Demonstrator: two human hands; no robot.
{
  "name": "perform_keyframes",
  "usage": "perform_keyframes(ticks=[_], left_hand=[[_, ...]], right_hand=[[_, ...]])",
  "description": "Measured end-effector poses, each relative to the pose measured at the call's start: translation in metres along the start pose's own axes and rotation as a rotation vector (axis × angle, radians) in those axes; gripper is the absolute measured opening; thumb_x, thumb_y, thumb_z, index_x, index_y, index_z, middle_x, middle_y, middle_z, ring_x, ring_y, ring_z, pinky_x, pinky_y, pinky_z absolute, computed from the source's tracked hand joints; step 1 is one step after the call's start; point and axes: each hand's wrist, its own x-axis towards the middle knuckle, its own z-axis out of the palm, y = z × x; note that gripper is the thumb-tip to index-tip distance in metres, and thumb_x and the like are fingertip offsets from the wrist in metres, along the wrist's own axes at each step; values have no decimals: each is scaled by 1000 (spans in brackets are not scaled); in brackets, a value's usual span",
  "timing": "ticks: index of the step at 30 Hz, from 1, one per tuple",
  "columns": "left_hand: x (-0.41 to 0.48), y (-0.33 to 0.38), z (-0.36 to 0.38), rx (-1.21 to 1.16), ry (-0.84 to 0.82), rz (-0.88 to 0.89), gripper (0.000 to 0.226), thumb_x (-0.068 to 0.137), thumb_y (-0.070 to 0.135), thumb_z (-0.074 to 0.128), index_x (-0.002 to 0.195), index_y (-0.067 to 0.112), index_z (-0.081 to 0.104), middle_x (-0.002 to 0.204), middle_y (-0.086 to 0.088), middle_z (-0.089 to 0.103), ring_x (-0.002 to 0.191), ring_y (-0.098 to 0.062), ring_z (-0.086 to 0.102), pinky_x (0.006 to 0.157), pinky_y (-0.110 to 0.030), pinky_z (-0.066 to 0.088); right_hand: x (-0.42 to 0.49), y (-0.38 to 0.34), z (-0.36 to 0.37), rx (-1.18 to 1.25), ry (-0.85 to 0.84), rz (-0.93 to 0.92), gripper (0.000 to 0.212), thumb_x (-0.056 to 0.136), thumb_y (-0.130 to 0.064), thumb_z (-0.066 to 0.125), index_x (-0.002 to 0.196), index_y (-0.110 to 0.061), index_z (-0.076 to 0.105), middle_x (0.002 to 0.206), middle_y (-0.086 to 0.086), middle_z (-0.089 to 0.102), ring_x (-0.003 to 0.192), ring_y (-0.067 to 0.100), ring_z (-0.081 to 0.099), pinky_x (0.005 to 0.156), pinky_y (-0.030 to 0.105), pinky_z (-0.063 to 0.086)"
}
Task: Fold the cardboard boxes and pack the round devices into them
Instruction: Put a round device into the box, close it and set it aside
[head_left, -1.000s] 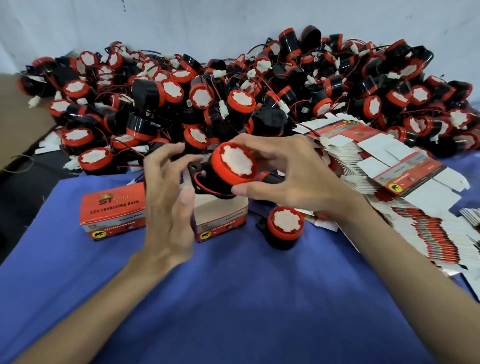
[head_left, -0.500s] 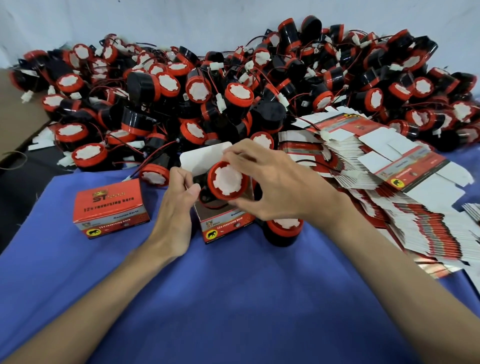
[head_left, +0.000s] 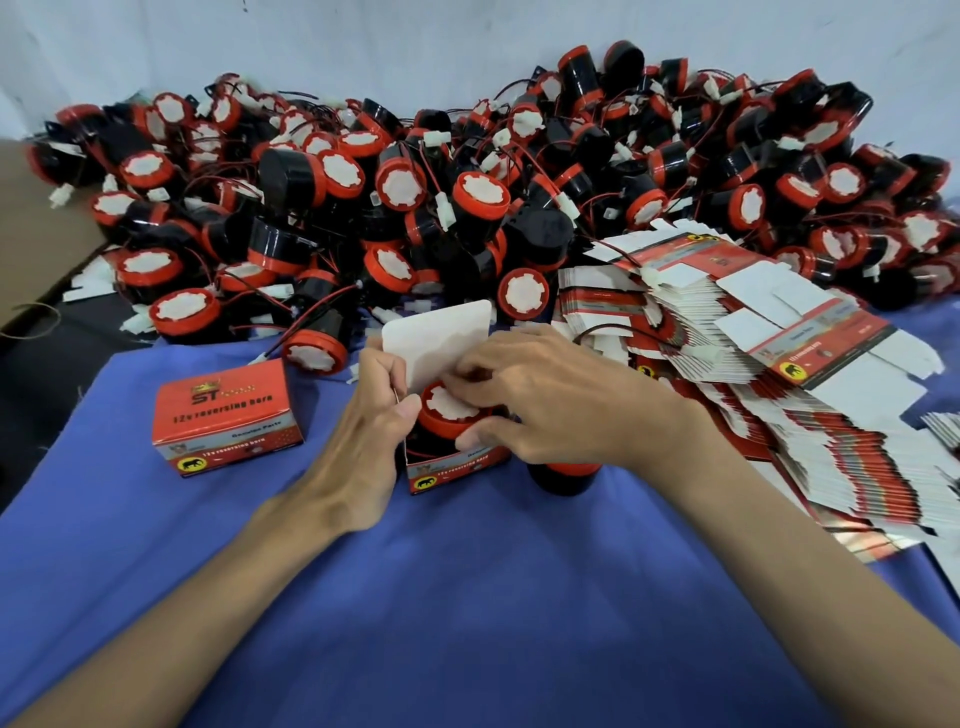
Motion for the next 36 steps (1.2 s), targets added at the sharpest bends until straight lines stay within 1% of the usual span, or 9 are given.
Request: perform_keyframes(ticks=[7,11,13,17,19,22,25,30,36], left_hand=[[0,1,3,10,-16,-25,14,71,42,40,77,54,36,80,12,36,73,-15,35,65,-52,34],[-1,5,5,54,-36,-26,9,76,52,39,81,59,36,85,5,39,77,-11,41,75,-55,40],[-1,9,6,30,-49,-50,5,76,58,37,80,58,37,87,11,43,78,-8,43,77,-52,42],[-1,15,6,-29,-72,-43,33,79,66,29,94,38,35,96,4,46,89,-17,47,81,-49,46],[-3,15,6,12,-104,-9,34,81,66,25,96,38,35,96,3,46,87,-15,49,79,-44,46],[-4,15,5,81,-159,9,20,85,68,27,95,53,36,99,-9,50,91,-24,53,82,-45,48],[-3,15,4,72,-187,26,39,87,74,31,110,46,44,114,-3,52,109,-16,54,95,-38,46],[0,13,10,199,-224,100,33,95,30,35,123,39,49,137,-5,45,118,19,31,100,-3,26],[-1,14,14,43,-157,125,32,92,21,43,118,27,26,124,0,39,111,-2,46,92,-16,37]], right_hand=[[-11,-17,-1,-110,-39,71,52,100,-51,29,124,-21,63,116,-3,53,107,15,54,109,42,28],[-23,-42,13,-228,-6,154,59,100,-51,27,126,-9,59,117,6,54,106,25,52,103,52,36],[-25,-49,20,-251,-31,202,58,99,-47,27,133,-6,52,122,8,53,113,28,50,106,57,32],[-27,-54,30,-226,-59,240,65,98,-44,38,147,-3,27,145,16,39,137,32,31,112,65,12],[-30,-54,32,-138,84,206,62,95,-40,49,143,-3,37,140,18,45,134,32,38,111,62,24],[-36,-51,37,164,525,219,44,89,-16,57,129,1,53,127,20,49,118,34,49,100,46,43],[-44,-49,48,454,804,334,45,89,-6,54,132,4,49,131,15,41,125,22,45,101,33,45],[-49,-46,56,621,774,304,41,91,-9,52,130,1,54,132,4,56,125,6,50,101,19,43],[-47,-51,56,393,581,207,40,87,-7,58,127,-5,61,123,5,66,120,17,58,100,33,48]])
